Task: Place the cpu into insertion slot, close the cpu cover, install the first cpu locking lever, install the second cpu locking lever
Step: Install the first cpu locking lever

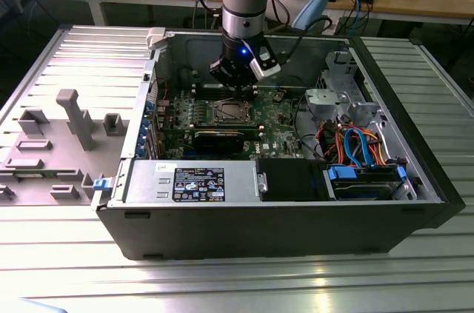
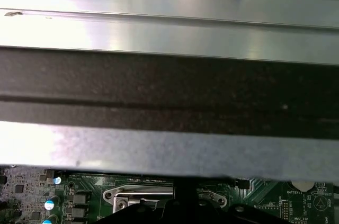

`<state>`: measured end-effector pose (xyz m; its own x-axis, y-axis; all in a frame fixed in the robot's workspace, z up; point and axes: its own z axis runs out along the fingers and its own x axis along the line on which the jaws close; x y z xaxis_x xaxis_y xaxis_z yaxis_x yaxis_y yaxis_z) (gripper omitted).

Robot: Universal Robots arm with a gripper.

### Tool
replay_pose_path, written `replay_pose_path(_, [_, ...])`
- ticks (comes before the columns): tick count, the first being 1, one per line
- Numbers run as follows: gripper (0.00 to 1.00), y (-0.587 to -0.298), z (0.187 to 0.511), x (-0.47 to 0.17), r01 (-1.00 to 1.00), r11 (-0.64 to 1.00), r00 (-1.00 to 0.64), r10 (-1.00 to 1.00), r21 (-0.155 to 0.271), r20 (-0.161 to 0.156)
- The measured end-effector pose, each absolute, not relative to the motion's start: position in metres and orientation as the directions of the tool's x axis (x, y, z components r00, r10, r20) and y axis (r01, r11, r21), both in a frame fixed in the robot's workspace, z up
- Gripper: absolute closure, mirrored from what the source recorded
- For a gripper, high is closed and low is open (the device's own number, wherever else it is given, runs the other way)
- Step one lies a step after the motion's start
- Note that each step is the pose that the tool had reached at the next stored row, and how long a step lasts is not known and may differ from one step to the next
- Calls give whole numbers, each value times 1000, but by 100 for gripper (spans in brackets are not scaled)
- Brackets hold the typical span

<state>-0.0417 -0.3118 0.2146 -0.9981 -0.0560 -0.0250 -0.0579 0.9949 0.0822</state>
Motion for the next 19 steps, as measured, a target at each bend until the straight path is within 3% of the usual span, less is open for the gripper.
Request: replay_pose_path(19, [89,-311,205,-37,-58,995,-998,-56,82,-21])
